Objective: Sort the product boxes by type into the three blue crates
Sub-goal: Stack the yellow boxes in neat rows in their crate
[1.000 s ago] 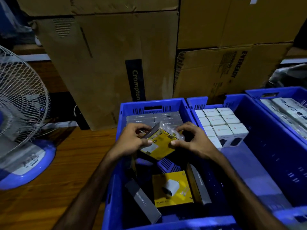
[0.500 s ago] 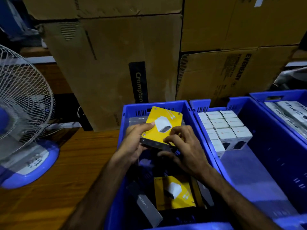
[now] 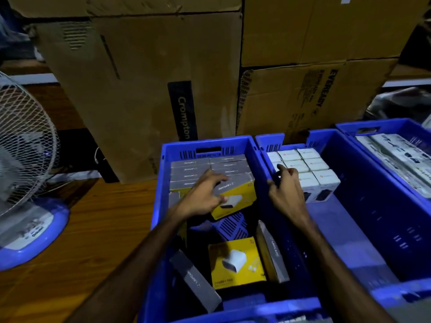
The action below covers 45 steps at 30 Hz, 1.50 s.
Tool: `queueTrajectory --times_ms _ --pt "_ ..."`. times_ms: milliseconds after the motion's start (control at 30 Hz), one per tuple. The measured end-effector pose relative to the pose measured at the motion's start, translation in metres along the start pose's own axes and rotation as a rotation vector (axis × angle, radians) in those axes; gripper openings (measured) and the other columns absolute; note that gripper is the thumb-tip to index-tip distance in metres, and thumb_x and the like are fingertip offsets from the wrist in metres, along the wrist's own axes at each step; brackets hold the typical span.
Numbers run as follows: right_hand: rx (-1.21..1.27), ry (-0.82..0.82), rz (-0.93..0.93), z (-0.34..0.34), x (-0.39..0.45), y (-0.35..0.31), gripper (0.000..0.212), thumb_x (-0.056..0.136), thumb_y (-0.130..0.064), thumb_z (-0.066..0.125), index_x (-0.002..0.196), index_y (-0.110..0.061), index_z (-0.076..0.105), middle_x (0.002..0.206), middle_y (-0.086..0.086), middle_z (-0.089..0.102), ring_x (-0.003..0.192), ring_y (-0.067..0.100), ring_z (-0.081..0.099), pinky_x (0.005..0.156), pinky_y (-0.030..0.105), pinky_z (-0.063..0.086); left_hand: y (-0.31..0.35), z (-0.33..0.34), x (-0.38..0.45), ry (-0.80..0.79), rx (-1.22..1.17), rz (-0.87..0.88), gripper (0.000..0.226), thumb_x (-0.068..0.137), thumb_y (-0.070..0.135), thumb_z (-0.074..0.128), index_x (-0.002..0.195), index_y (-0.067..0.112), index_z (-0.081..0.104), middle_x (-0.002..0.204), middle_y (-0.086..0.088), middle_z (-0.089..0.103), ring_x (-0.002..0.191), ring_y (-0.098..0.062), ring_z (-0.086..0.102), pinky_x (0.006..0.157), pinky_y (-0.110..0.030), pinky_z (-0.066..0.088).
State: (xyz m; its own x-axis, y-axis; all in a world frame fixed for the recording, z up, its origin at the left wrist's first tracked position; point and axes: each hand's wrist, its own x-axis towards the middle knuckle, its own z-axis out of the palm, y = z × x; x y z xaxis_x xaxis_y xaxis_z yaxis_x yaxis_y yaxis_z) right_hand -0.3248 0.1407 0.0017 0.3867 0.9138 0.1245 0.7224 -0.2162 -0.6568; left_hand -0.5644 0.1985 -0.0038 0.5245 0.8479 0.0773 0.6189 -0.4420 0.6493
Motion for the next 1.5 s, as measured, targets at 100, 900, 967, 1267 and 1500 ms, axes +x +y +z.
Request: queueTrajectory --times_ms 100,900,967,1267,1500 --pt "-0.015 0.003 0.014 -0.004 -0.001 -0.002 0.039 0.096 -0.004 0.051 0.135 -0.006 0.052 0.129 0.019 0.052 0.114 0.043 0.057 0.09 0.047 0.047 0.001 0.024 0.021 0.029 0.093 0.071 0.053 0.091 0.026 0.078 0.138 0.014 0.056 0.122 0.001 0.045 0.12 -0.017 0.046 0.097 -0.021 0.032" --pt "-0.027 0.023 0.001 -0.005 -0.008 -0.005 0.047 0.097 -0.006 0.048 0.143 -0.015 0.055 0.14 0.014 0.049 0.121 0.038 0.059 0.096 0.045 0.049 -0.029 0.083 0.04 0.224 0.305 0.019 0.085 0.078 0.047 0.082 0.151 0.025 0.044 0.146 -0.009 0.038 0.139 -0.029 0.032 0.112 -0.048 0.037" --pt "-0.015 0.026 -0.007 -0.004 -0.006 -0.002 0.046 0.098 -0.007 0.048 0.143 -0.014 0.055 0.139 0.014 0.05 0.12 0.037 0.059 0.095 0.043 0.049 -0.023 0.071 0.039 0.199 0.254 -0.007 0.093 0.074 0.055 0.082 0.153 0.028 0.041 0.147 -0.005 0.034 0.141 -0.027 0.029 0.115 -0.047 0.034" --pt "-0.029 0.017 -0.039 0.0 -0.005 0.004 0.042 0.1 -0.013 0.051 0.141 -0.017 0.056 0.139 0.013 0.048 0.12 0.038 0.058 0.095 0.046 0.049 -0.01 -0.012 -0.027 0.095 0.751 -0.248 0.059 0.084 0.046 0.069 0.137 0.023 0.055 0.139 -0.007 0.048 0.138 -0.029 0.038 0.117 -0.05 0.027" --pt "0.064 -0.054 -0.496 0.003 -0.02 -0.022 0.03 0.097 -0.033 0.059 0.123 -0.023 0.068 0.124 -0.006 0.064 0.109 0.02 0.065 0.09 0.04 0.054 0.002 -0.014 -0.087 -0.084 1.078 -0.435 0.061 0.095 0.062 0.048 0.141 0.023 0.06 0.172 -0.024 0.011 0.161 -0.042 -0.001 0.12 -0.073 -0.01"
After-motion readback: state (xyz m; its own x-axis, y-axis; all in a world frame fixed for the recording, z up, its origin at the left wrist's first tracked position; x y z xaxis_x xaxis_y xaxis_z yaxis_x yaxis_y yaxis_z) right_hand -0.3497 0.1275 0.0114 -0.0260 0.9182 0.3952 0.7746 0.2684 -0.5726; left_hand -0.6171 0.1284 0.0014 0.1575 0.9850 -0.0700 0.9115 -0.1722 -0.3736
